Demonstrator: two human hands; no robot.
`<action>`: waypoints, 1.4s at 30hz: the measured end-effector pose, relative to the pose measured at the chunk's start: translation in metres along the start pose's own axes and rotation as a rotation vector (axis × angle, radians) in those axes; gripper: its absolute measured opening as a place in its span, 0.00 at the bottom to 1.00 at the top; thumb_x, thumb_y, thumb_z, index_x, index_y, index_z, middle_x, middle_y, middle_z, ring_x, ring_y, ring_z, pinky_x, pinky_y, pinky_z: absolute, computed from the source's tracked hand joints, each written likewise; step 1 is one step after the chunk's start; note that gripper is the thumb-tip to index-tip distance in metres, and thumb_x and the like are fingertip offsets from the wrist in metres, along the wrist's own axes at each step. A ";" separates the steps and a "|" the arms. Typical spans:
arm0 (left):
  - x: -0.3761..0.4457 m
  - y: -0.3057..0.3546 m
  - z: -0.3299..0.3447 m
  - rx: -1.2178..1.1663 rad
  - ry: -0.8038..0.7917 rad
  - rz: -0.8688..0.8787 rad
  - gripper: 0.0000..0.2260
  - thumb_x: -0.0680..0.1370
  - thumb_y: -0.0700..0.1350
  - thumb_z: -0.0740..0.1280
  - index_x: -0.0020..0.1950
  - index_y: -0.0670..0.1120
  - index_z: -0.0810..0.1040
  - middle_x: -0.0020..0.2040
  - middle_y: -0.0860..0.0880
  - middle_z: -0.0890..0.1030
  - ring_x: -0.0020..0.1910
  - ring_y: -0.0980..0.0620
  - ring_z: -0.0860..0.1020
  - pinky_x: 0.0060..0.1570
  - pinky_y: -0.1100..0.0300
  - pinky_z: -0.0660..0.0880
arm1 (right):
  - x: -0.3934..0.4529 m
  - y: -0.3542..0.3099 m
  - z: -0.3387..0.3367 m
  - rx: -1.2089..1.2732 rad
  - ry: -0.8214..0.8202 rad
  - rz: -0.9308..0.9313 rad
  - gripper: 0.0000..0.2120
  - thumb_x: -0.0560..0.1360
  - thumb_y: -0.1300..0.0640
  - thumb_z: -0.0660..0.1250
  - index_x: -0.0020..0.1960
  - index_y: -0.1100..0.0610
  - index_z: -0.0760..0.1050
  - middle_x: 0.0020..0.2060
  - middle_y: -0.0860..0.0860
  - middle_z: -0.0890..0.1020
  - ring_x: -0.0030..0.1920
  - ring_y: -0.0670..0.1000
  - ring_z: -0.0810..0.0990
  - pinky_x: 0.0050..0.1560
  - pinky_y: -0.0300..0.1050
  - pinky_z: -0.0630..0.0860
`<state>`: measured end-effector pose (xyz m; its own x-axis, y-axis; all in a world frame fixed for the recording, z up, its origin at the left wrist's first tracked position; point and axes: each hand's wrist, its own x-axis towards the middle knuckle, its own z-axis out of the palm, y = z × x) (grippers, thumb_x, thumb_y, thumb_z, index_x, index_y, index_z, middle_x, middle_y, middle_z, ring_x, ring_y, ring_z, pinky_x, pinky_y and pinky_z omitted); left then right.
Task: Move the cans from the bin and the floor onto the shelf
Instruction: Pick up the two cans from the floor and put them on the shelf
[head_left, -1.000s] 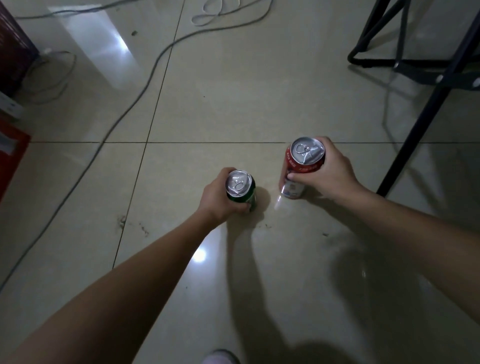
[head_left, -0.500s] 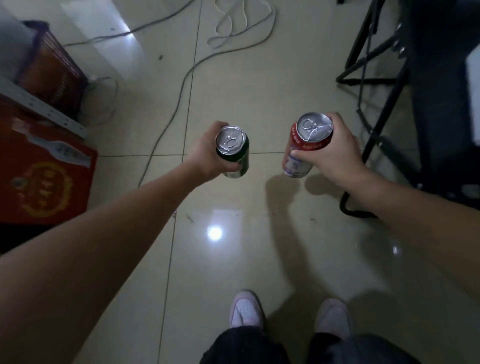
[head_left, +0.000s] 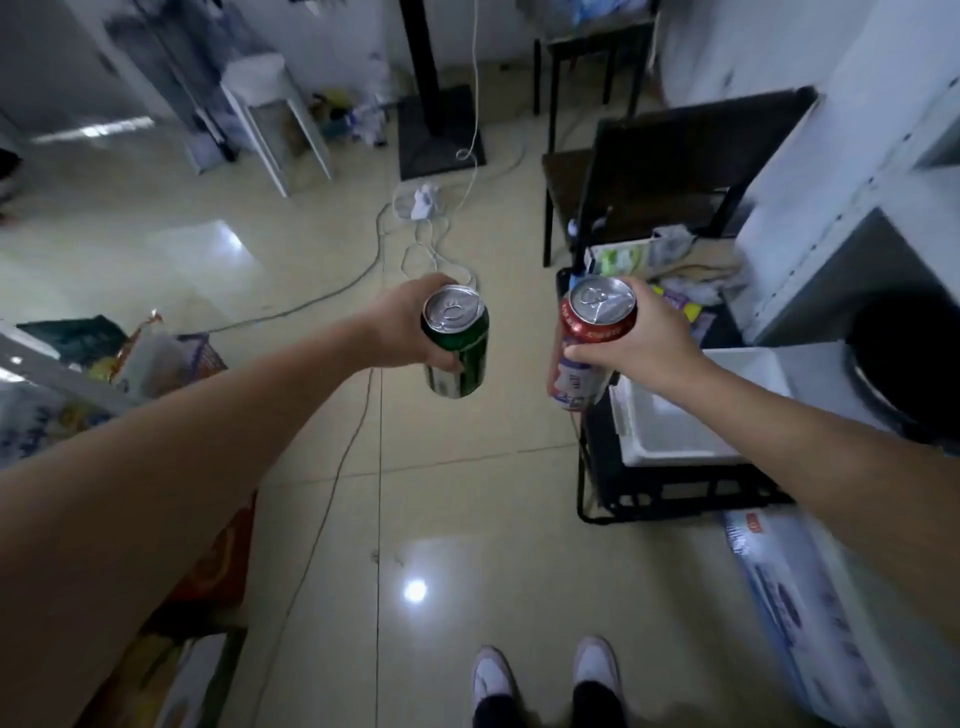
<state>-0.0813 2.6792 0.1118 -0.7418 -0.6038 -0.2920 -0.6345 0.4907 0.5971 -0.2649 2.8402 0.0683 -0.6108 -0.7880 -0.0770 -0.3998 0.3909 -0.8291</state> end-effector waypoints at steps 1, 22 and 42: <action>-0.001 0.021 -0.014 0.009 -0.019 0.027 0.31 0.61 0.34 0.77 0.61 0.43 0.72 0.51 0.49 0.76 0.52 0.48 0.75 0.54 0.57 0.73 | -0.003 -0.014 -0.020 -0.004 0.008 -0.003 0.32 0.56 0.51 0.79 0.58 0.50 0.70 0.49 0.46 0.75 0.56 0.53 0.76 0.55 0.49 0.74; -0.019 0.420 0.048 0.220 -0.366 0.836 0.25 0.62 0.36 0.78 0.54 0.48 0.74 0.51 0.48 0.80 0.54 0.46 0.78 0.55 0.56 0.73 | -0.219 -0.024 -0.358 -0.017 0.665 0.243 0.28 0.55 0.49 0.78 0.53 0.47 0.73 0.49 0.45 0.82 0.52 0.49 0.80 0.51 0.42 0.75; -0.129 0.594 0.323 0.574 -0.640 1.150 0.30 0.61 0.44 0.77 0.60 0.45 0.71 0.56 0.44 0.79 0.52 0.46 0.76 0.50 0.56 0.76 | -0.477 0.125 -0.431 0.055 1.069 0.685 0.31 0.58 0.59 0.78 0.57 0.53 0.70 0.54 0.51 0.80 0.56 0.52 0.78 0.57 0.49 0.75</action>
<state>-0.4328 3.2510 0.2628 -0.7641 0.6007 -0.2354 0.4897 0.7775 0.3946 -0.3177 3.4698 0.2402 -0.9355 0.3516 -0.0351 0.2278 0.5240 -0.8207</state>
